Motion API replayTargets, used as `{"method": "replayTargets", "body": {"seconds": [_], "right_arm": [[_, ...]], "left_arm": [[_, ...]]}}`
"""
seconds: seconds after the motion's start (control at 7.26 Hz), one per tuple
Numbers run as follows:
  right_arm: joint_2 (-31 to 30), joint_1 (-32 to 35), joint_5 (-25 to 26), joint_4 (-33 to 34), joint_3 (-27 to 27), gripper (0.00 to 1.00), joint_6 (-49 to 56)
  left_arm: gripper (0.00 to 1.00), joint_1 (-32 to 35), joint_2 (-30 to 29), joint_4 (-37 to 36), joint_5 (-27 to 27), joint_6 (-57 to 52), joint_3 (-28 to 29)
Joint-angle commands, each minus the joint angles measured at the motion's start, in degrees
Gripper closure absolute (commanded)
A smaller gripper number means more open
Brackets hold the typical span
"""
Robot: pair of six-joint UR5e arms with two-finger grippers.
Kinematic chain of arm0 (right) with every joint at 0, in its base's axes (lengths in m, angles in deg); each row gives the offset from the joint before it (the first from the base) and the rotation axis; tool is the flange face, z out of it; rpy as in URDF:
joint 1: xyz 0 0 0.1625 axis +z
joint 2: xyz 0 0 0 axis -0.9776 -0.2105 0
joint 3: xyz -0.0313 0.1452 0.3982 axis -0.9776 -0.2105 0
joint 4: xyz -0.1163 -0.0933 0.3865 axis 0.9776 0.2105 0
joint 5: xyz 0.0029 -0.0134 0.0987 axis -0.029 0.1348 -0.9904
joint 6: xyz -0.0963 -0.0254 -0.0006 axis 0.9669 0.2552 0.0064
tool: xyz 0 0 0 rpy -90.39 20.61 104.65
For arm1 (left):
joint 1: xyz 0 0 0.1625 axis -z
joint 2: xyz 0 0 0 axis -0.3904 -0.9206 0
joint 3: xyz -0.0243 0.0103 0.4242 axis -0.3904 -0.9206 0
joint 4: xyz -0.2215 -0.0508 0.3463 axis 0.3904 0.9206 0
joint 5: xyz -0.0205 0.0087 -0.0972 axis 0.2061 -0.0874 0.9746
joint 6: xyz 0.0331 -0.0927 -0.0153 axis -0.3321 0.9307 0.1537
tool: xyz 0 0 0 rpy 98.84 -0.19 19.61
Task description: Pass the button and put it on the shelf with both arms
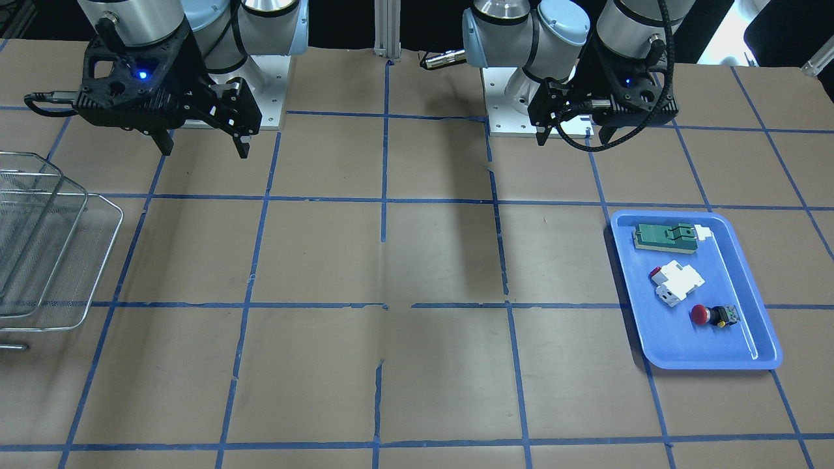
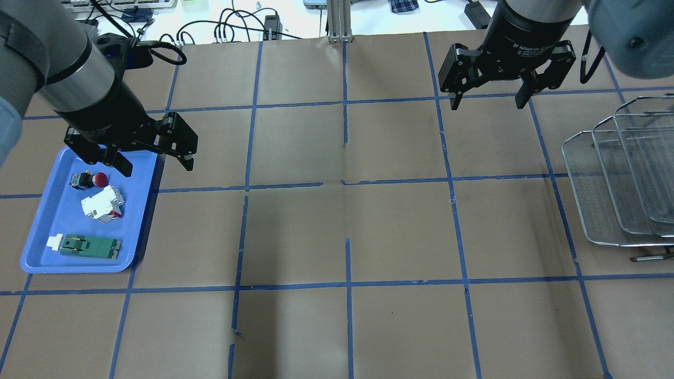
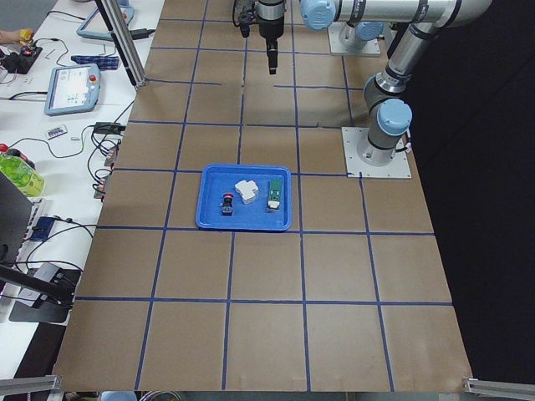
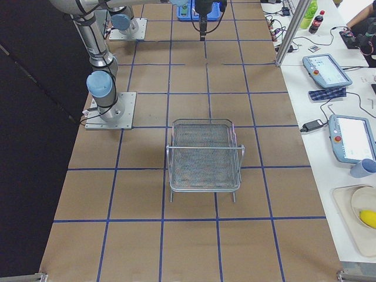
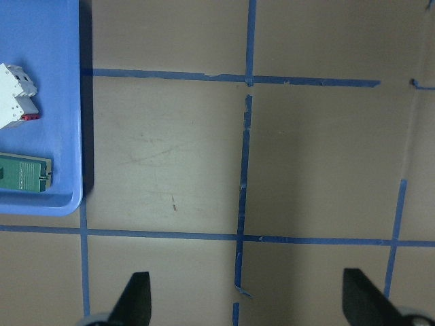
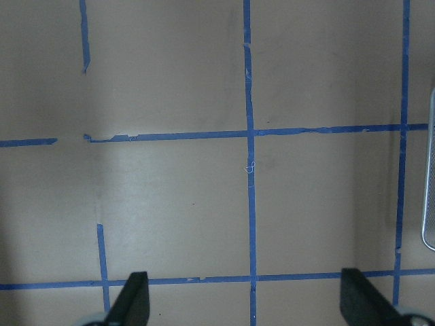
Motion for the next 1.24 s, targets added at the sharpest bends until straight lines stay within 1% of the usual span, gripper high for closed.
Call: {"method": "replayTargets", "body": {"seconds": [0.0, 0.69, 0.83, 1.1], "right_arm": [[-0.01, 0.03, 0.0, -0.11, 0.06, 0.0, 0.0], [-0.01, 0.03, 0.0, -0.11, 0.06, 0.0, 0.09], [-0.01, 0.12, 0.0, 0.06, 0.06, 0.0, 0.09], [-0.01, 0.12, 0.0, -0.02, 0.06, 0.0, 0.09]], "left_arm": [[0.0, -0.22, -0.56, -0.22, 0.16, 0.42, 0.03], [0.0, -1.28, -0.12, -0.83, -0.54, -0.1, 0.64], [0.0, -3.19, -0.82, -3.27, -0.63, -0.71, 0.82], [0.0, -9.16, -2.05, -8.81, -0.63, 0.78, 0.11]]}}
